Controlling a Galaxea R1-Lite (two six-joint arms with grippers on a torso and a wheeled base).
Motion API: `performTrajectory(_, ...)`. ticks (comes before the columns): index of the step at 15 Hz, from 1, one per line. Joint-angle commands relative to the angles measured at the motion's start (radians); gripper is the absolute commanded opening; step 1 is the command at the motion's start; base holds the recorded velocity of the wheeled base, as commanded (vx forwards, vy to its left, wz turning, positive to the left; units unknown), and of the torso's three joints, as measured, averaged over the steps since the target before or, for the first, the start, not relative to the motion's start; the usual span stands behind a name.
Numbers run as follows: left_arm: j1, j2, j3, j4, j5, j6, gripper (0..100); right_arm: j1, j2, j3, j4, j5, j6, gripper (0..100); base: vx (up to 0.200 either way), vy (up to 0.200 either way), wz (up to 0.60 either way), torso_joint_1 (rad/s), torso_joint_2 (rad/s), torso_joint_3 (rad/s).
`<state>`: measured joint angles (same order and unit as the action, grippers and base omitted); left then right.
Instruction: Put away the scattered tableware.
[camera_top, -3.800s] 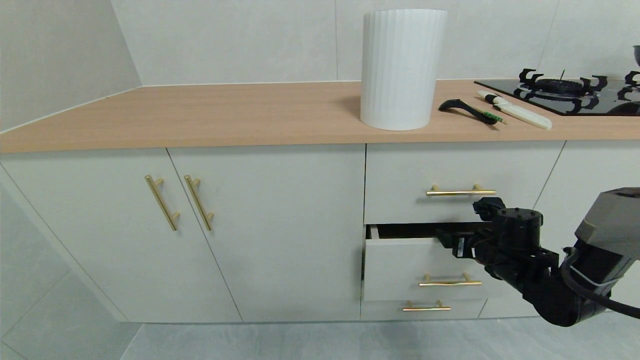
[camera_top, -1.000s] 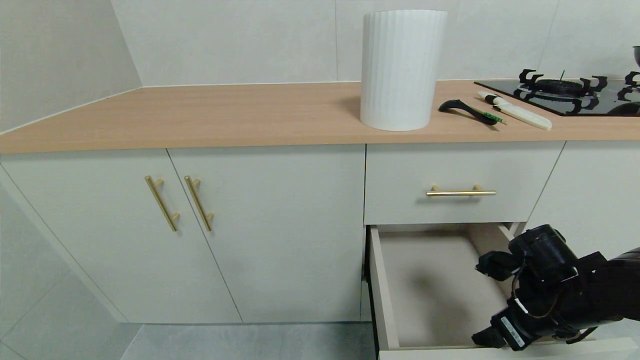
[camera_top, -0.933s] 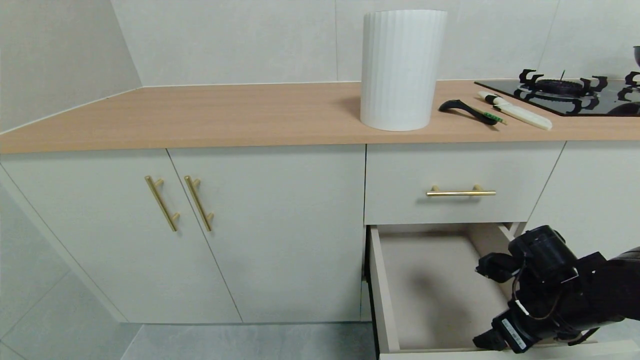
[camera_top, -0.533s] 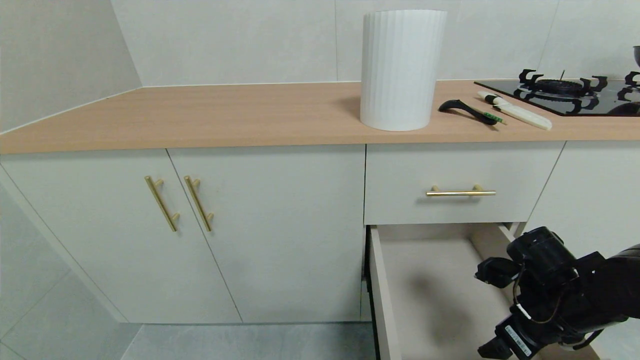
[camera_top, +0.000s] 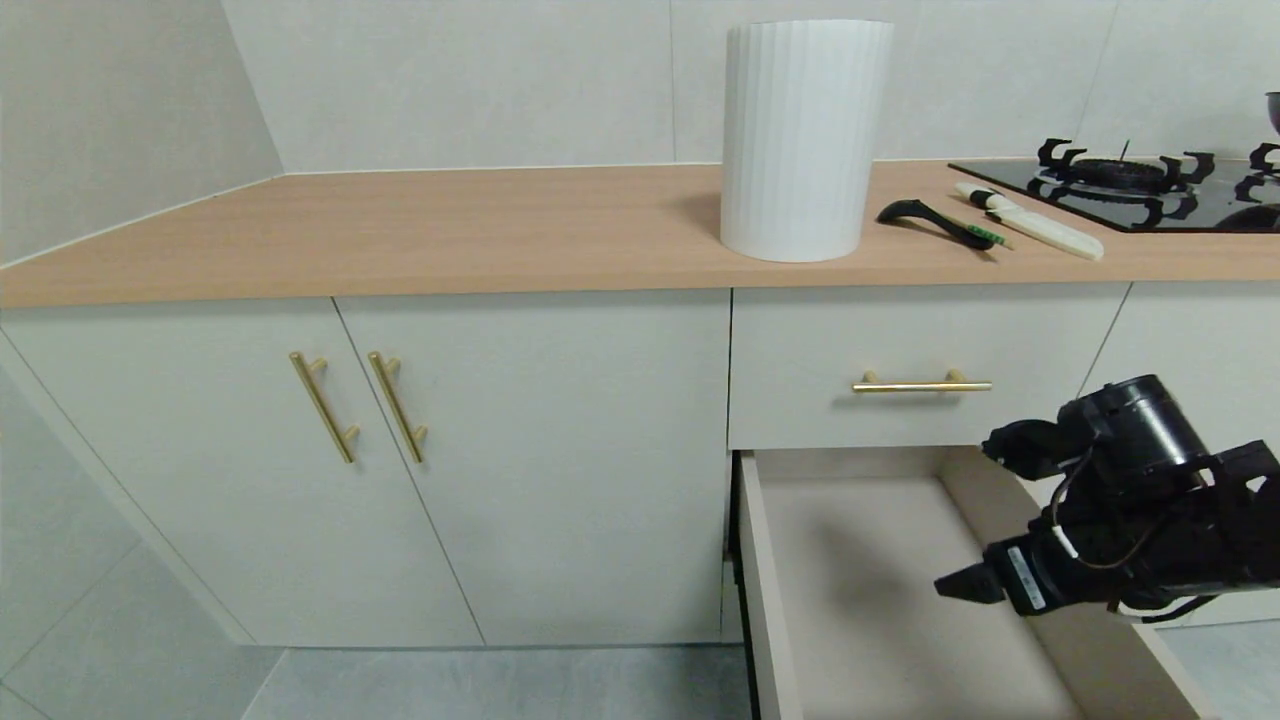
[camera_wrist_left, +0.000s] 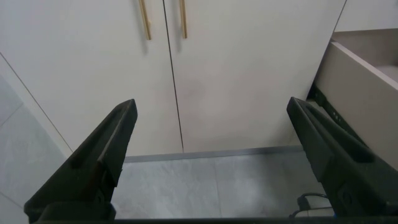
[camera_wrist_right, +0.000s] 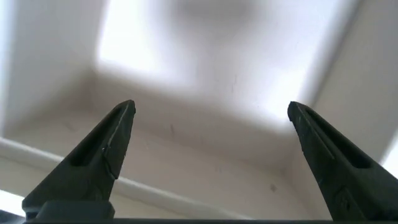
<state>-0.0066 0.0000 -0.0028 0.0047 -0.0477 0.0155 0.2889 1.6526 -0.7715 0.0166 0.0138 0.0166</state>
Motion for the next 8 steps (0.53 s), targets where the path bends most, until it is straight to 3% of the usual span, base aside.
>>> performTrajectory(1, 0.000, 0.002, 0.000, 0.000, 0.000, 0.000, 100, -0.011, -0.069, -0.005, -0.032, 0.000, 0.005, 100, 0.000, 0.000, 0.00, 0.000, 0.00, 0.000)
performTrajectory(2, 0.000, 0.002, 0.000, 0.000, 0.000, 0.000, 100, -0.013, -0.128, 0.038, -0.179, -0.006, 0.005, 100, 0.000, 0.000, 0.00, 0.000, 0.00, 0.000)
performTrajectory(4, 0.000, 0.002, 0.000, 0.000, 0.000, 0.000, 100, -0.016, -0.162, 0.078, -0.285, -0.009, 0.000, 100, 0.000, 0.000, 0.00, 0.000, 0.00, 0.000)
performTrajectory(8, 0.000, 0.002, 0.000, 0.000, 0.000, 0.000, 100, -0.016, -0.168, 0.090, -0.317, -0.018, -0.003, 100, 0.000, 0.000, 0.00, 0.000, 0.00, 0.000)
